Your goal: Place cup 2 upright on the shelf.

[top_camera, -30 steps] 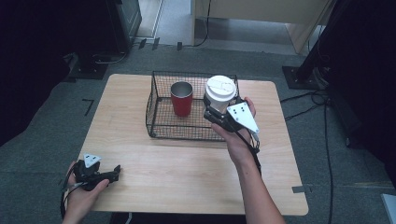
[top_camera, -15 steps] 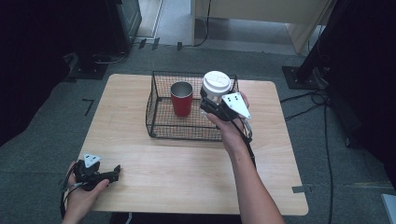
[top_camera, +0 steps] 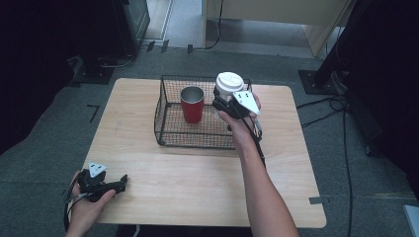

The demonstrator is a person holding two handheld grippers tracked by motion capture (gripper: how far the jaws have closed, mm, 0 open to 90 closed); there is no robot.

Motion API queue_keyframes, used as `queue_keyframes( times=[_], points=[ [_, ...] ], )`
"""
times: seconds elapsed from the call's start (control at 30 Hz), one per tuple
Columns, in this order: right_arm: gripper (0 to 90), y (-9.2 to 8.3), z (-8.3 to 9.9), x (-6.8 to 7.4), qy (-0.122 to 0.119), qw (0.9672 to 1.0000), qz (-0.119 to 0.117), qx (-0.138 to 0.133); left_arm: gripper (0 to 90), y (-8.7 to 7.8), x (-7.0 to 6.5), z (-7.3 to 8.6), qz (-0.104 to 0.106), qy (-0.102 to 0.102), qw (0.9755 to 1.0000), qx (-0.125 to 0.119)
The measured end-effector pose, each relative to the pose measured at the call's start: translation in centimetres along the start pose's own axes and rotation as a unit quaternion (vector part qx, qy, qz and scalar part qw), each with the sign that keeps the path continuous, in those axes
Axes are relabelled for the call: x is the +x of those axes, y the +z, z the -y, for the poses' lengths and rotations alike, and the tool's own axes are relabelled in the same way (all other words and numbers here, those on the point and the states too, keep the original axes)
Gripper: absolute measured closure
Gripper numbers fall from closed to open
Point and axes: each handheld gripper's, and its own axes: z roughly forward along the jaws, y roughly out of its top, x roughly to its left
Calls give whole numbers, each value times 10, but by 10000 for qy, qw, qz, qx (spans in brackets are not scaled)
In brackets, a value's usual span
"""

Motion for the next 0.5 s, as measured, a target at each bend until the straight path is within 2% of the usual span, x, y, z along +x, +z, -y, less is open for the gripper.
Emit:
queue_keyframes(
  times=[0.23, 0.5],
  points=[
    [161, 16, 6, 1, -96, 9998, 92, 132, 0, 0, 0, 0, -3, 5, 10000, 1],
    [161, 26, 22, 2, -357, 9977, 95, 564, 0, 0, 0, 0, 1, 3, 10000, 3]
  ],
)
